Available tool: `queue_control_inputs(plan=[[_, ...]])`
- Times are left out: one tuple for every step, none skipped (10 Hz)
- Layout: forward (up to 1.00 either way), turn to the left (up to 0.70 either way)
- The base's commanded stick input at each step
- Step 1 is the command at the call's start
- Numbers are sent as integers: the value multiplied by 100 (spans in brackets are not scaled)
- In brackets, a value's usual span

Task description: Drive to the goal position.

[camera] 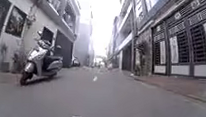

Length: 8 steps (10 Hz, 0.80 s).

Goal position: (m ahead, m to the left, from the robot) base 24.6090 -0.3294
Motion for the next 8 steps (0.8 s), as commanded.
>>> queue_control_inputs(plan=[[100,0],[100,0],[100,0],[100,0],[100,0],[100,40],[100,12],[100,1]])
